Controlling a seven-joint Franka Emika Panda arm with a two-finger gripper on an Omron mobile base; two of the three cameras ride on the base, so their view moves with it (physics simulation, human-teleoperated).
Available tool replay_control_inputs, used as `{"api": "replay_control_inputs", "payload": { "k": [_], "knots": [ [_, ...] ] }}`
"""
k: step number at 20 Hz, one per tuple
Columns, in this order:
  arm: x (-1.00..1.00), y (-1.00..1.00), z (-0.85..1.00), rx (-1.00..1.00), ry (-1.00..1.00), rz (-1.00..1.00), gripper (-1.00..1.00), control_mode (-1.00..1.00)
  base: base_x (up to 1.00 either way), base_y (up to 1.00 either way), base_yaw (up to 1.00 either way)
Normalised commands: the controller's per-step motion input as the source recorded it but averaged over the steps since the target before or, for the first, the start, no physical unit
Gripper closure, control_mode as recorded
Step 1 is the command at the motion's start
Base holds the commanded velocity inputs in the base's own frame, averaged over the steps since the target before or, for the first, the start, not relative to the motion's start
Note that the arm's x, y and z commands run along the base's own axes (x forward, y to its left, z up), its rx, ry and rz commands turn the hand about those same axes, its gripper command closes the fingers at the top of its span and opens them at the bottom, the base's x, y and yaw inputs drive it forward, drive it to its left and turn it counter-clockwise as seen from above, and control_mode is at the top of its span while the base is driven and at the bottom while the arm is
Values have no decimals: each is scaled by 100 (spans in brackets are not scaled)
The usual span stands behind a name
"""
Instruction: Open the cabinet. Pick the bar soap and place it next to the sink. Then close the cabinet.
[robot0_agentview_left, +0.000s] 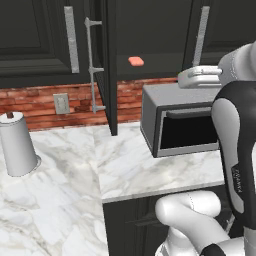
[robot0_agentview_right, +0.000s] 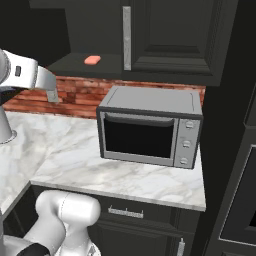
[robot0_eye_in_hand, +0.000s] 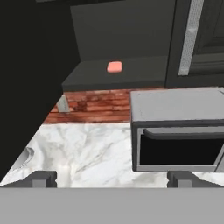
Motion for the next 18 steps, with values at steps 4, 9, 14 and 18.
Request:
{"api": "replay_control_inputs", "payload": {
  "k": [4, 9, 14, 18],
  "knots": [
    [17, 3, 25, 0, -1, 0, -100, -100, 0, 0, 0],
    [40, 6, 0, -1, -4, 0, -100, -100, 0, 0, 0],
    [40, 9, 0, -1, 0, 0, -100, -100, 0, 0, 0],
    [40, 4, 0, -2, 0, 0, -100, -100, 0, 0, 0]
  ]
}}
